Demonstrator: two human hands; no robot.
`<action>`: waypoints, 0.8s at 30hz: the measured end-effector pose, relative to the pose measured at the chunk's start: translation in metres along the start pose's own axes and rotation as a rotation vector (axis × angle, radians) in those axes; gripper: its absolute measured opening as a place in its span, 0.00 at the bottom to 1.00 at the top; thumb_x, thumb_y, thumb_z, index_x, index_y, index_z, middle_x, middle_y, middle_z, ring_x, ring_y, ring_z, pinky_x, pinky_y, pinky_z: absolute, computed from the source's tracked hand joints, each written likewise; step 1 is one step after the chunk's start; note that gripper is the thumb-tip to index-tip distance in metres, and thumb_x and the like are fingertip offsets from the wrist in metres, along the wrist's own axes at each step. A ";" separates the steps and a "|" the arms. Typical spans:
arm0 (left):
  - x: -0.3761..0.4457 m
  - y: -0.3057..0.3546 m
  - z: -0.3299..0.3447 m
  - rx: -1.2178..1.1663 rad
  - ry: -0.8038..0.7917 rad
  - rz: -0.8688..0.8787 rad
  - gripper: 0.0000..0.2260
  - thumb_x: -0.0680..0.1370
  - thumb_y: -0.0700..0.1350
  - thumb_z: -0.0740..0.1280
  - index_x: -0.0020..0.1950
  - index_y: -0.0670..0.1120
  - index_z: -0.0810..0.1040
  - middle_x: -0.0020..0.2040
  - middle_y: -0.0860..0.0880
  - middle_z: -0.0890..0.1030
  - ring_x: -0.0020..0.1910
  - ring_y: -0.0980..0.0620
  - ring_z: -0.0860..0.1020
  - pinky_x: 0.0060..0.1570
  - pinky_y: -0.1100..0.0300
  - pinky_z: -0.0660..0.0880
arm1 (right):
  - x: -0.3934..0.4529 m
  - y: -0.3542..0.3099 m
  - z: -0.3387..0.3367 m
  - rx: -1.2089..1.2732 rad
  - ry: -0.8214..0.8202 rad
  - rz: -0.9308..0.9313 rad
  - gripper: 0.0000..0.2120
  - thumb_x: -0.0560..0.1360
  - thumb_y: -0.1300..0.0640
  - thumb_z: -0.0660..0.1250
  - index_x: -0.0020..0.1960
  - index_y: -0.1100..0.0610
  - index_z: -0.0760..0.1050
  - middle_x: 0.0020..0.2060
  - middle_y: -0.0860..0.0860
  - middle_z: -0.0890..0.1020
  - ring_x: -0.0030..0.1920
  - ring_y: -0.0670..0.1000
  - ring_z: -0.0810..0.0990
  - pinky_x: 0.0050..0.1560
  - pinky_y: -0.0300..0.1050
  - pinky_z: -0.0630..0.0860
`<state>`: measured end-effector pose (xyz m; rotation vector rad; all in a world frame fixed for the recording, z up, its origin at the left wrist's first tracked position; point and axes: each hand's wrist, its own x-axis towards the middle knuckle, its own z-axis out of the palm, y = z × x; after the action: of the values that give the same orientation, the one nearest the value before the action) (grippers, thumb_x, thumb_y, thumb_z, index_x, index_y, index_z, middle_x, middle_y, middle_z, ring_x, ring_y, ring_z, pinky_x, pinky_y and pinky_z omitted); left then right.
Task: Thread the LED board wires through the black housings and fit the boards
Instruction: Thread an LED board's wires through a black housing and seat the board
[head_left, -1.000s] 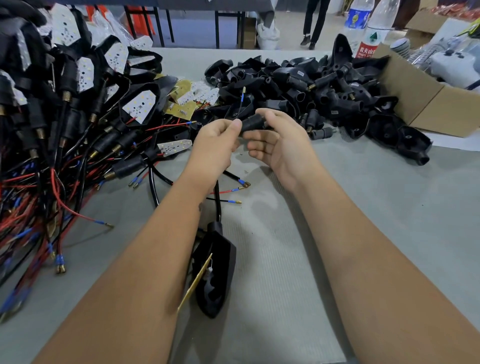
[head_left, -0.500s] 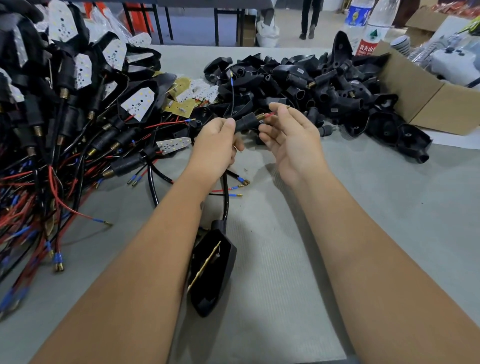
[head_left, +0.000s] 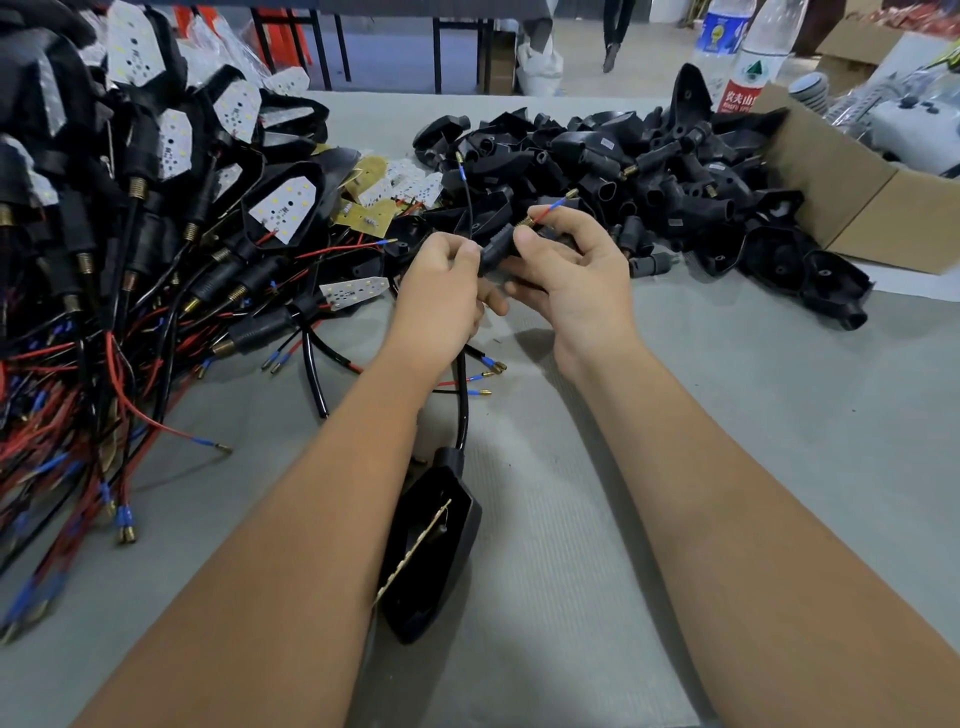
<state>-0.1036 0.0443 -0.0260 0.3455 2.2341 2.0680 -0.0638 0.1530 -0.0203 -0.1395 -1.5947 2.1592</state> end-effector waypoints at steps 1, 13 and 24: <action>0.000 0.000 0.000 0.013 0.000 0.006 0.08 0.84 0.46 0.54 0.48 0.49 0.69 0.25 0.50 0.79 0.21 0.58 0.67 0.22 0.67 0.64 | 0.000 0.000 0.000 -0.014 0.001 -0.008 0.07 0.76 0.65 0.68 0.52 0.56 0.76 0.37 0.52 0.84 0.38 0.50 0.83 0.40 0.44 0.80; 0.001 0.012 -0.008 -0.415 0.116 -0.010 0.10 0.83 0.38 0.57 0.49 0.50 0.75 0.39 0.51 0.80 0.41 0.54 0.78 0.45 0.58 0.74 | 0.006 -0.001 -0.007 -0.081 0.066 0.113 0.06 0.77 0.67 0.66 0.49 0.57 0.76 0.41 0.54 0.79 0.31 0.50 0.79 0.36 0.42 0.77; 0.002 0.010 -0.016 -0.379 0.273 0.041 0.07 0.81 0.38 0.62 0.53 0.49 0.77 0.34 0.52 0.80 0.30 0.57 0.78 0.30 0.68 0.71 | 0.005 -0.002 -0.005 -0.106 0.067 0.117 0.08 0.78 0.69 0.62 0.50 0.57 0.73 0.41 0.55 0.79 0.33 0.51 0.78 0.40 0.43 0.78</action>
<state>-0.1081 0.0303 -0.0144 0.0841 1.9035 2.6306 -0.0664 0.1600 -0.0195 -0.3426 -1.7012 2.1321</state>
